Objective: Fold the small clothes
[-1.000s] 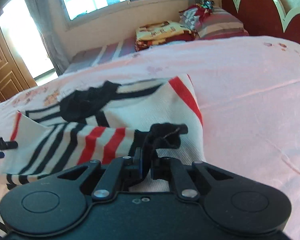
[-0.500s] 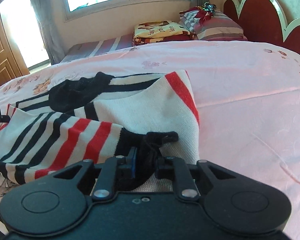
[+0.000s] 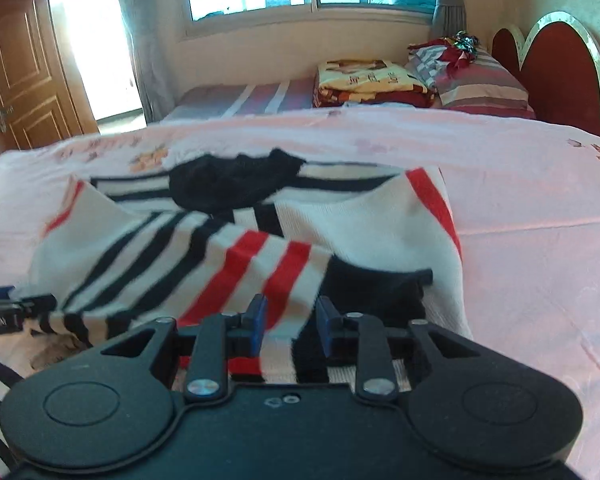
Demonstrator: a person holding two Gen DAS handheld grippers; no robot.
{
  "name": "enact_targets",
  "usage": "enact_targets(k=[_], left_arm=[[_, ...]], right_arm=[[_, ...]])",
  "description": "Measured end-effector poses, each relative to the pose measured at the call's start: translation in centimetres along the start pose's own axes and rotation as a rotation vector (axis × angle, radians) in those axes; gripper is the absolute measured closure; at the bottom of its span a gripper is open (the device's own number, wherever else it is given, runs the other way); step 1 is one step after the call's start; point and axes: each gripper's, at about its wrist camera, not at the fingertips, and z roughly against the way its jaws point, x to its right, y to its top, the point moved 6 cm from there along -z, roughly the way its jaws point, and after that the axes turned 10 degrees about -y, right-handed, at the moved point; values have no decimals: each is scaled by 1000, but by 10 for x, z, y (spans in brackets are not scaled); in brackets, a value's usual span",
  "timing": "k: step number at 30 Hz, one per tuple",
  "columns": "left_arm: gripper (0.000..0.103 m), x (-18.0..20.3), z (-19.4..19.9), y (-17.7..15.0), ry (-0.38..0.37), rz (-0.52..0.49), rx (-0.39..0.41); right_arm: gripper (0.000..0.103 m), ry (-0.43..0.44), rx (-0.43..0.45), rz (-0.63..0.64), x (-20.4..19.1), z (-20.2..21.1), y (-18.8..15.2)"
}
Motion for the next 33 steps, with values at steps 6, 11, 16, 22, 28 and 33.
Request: enact_targets(k=[6, 11, 16, 22, 28, 33], left_arm=[[13, -16, 10, -6, 46, 60, 15], [13, 11, 43, -11, 10, -23, 64], [13, 12, 24, -22, 24, -41, 3], [13, -27, 24, -30, 92, 23, 0], [13, -18, 33, -33, 130, 73, -16], [13, 22, 52, -37, 90, -21, 2]], right_arm=[[82, -19, -9, -59, 33, -9, -9], [73, 40, 28, -60, 14, 27, -7], [75, 127, 11, 2, -25, 36, -18], [75, 42, -44, 73, -14, 20, -41], [74, 2, -47, 0, 22, 25, -49], [70, 63, -45, -37, 15, 42, -47]])
